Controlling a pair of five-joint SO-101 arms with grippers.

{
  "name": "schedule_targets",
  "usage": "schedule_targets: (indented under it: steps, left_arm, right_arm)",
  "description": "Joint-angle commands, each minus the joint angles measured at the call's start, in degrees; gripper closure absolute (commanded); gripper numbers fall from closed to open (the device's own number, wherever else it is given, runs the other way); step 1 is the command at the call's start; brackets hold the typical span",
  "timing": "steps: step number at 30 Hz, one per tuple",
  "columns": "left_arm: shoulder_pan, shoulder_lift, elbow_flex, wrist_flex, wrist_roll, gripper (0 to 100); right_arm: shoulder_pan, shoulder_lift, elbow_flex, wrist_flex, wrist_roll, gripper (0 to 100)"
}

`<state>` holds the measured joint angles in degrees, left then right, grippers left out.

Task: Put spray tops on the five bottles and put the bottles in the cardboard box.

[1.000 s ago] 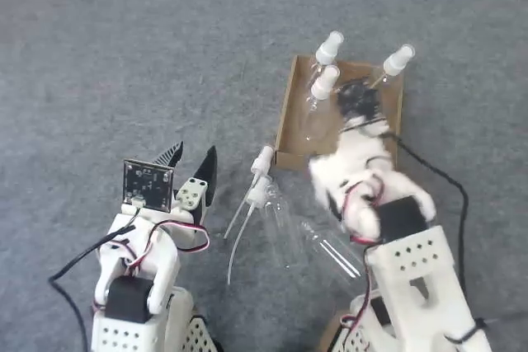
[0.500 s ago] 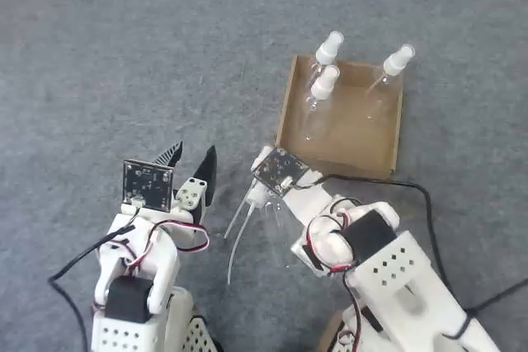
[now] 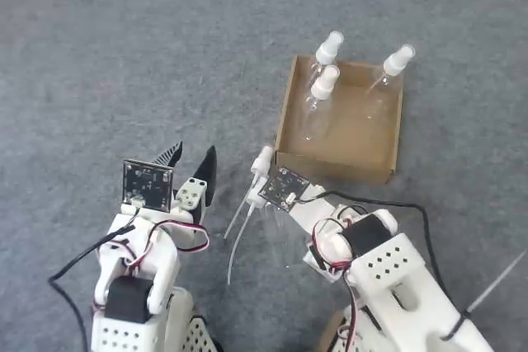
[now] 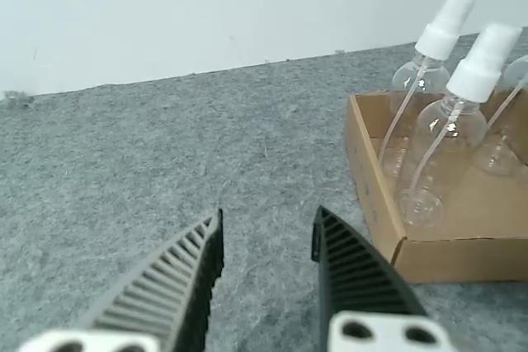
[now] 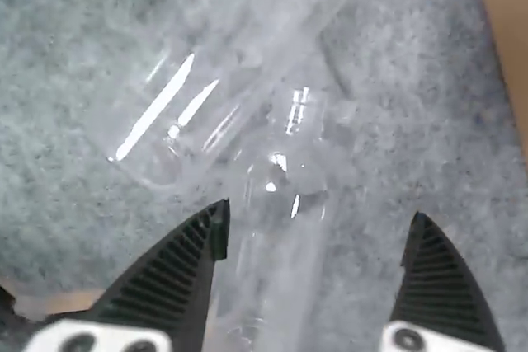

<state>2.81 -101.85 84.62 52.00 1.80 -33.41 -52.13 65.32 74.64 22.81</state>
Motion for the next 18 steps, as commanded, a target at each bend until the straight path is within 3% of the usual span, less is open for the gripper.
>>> schedule_targets:
  steps: [1,13,18]
  left_arm:
    - [-0.4,-0.6,-0.1,-1.6,-0.2,84]
    - [-0.4,-0.6,-0.1,-1.6,-0.2,84]
    - [-0.4,-0.6,-0.1,-1.6,-0.3,84]
  right_arm:
    - [0.7,-1.0,0.3,-3.2,0.8,72.1]
    - [1.0,16.6,1.7,-14.7,0.4,73.0]
    - [1.0,16.6,1.7,-15.2,0.5,90.7]
